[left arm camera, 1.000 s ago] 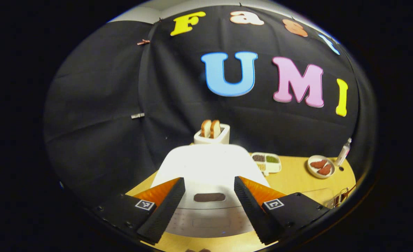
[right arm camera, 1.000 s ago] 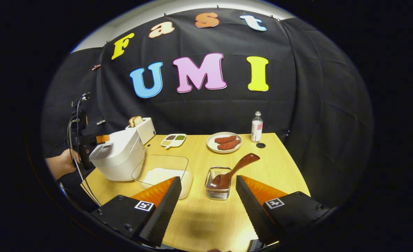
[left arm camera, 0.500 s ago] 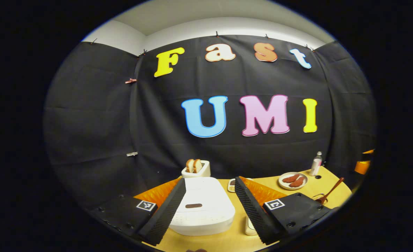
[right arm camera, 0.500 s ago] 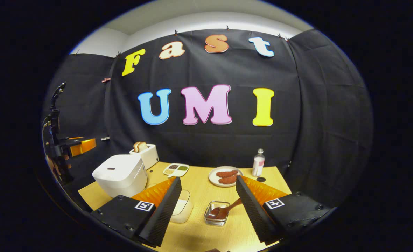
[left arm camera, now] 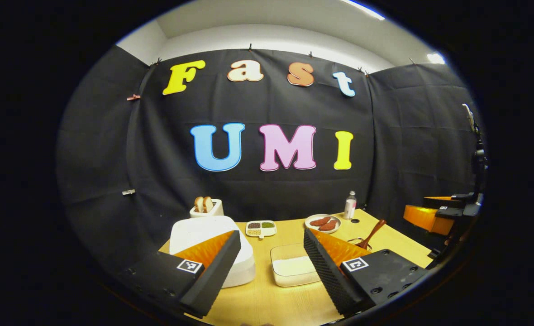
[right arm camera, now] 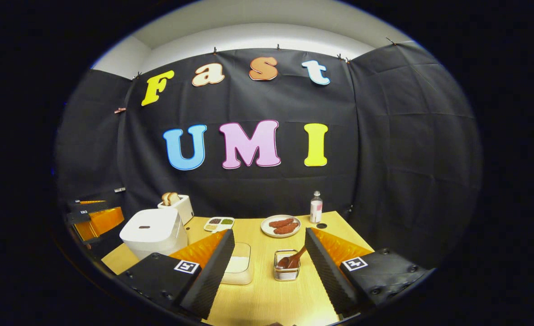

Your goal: Close the left gripper, press the button to open the rice cooker; take a wooden spoon from the chopstick holder with the right hand, scoop a spoonful of rice and pour it into the rice cooker, then put the wooden spoon back into the chopstick holder.

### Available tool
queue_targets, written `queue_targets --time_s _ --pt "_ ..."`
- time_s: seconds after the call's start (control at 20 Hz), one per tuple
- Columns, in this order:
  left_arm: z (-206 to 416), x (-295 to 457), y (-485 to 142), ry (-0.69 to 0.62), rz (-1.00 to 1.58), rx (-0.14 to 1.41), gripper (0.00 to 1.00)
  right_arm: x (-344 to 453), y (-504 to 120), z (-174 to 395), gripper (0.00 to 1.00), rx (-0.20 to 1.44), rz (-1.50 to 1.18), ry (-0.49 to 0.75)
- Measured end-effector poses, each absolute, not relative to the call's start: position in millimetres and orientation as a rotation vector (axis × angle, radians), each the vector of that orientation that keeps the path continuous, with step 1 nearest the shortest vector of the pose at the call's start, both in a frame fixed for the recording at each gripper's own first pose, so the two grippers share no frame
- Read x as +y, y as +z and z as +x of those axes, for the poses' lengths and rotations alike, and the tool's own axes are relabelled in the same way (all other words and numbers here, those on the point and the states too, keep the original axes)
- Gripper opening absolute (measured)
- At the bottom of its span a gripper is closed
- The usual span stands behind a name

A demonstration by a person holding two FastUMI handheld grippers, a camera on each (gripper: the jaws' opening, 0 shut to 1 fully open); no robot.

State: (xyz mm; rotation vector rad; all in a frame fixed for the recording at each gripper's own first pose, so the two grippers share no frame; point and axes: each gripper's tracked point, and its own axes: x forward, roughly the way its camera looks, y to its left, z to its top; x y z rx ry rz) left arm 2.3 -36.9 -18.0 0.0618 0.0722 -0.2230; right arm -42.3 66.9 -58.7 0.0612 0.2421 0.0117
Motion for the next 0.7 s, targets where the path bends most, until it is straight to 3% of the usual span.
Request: queue_targets --time_s 0.7 --pt "-27 2 -59 -0.277 0.028 0.116 0.97 102 -49 -99 0.98 0.244 0.042 -0.063"
